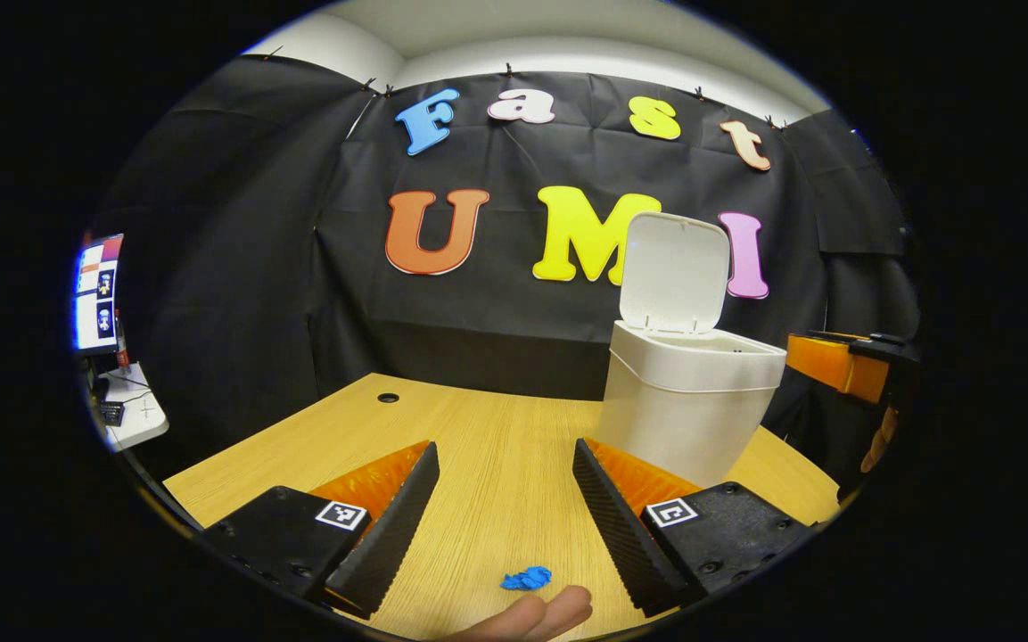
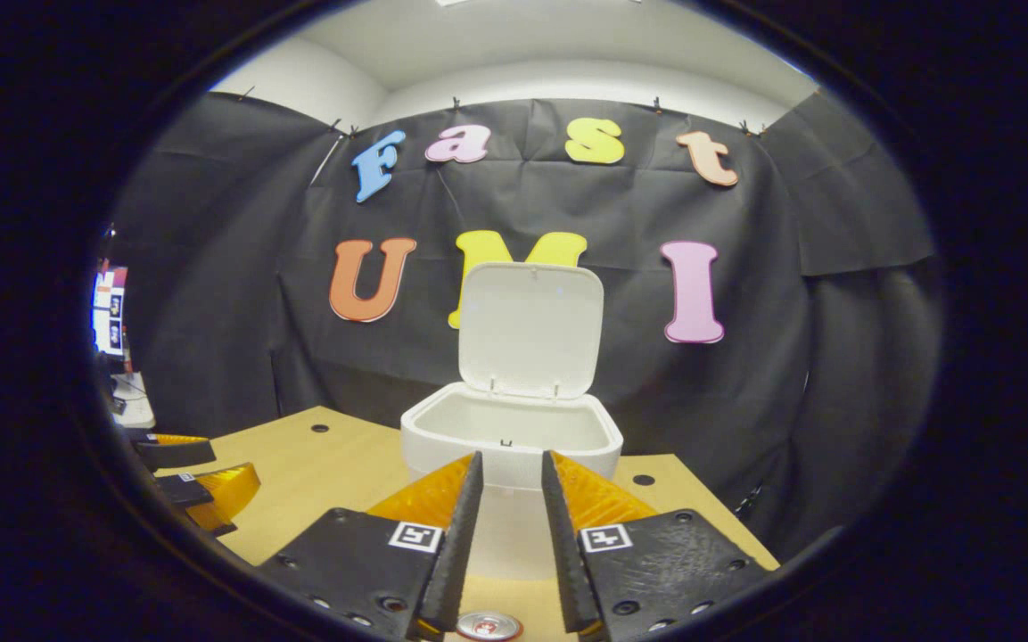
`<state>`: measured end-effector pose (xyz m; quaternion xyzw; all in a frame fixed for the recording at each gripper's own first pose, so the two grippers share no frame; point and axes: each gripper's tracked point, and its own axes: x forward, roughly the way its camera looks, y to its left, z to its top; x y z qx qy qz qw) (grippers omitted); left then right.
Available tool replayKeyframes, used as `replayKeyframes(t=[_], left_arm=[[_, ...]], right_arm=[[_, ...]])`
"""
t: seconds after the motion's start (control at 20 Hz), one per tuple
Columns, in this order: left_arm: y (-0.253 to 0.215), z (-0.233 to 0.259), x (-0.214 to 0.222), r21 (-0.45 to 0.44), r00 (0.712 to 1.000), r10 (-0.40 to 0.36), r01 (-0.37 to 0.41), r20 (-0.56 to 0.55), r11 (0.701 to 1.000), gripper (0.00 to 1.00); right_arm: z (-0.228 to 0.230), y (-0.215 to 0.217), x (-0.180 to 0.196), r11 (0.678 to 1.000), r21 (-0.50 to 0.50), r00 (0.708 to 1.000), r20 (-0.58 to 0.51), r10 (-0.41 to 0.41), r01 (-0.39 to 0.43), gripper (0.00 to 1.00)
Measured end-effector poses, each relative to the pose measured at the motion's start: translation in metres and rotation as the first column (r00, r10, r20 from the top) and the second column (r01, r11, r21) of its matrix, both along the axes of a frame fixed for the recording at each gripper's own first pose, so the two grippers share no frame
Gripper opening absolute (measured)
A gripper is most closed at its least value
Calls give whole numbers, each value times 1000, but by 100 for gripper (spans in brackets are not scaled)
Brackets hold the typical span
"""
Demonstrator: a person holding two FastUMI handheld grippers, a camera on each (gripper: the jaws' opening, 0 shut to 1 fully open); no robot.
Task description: Press the lid of the desktop garbage bin to open it, pick up the crumpled paper on the desktop and throw it into the bin, then pick up the pop can on the desktop and drop it into the bin, and finally close the garbage bin lid.
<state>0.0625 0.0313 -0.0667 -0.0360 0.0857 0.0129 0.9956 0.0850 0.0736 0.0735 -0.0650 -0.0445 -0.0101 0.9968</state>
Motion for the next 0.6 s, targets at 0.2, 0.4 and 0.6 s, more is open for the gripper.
replayKeyframes(t=[0.2, 0.4, 0.6], left_arm=[[-12, -45, 1, 9, 992, -42, 43, -121, 999, 98], [-20, -78, -1, 16, 974, -53, 58, -222, 998, 98], [-40, -117, -13, -38, 936, -110, 104, -334, 994, 98]], right_arm=[[-12, -18, -8, 999, 33, 999, 7, -37, 37, 67], [-26, -13, -14, 999, 49, 1000, -13, 18, -17, 85], [-35, -15, -20, 997, 40, 998, -17, 61, -61, 95]])
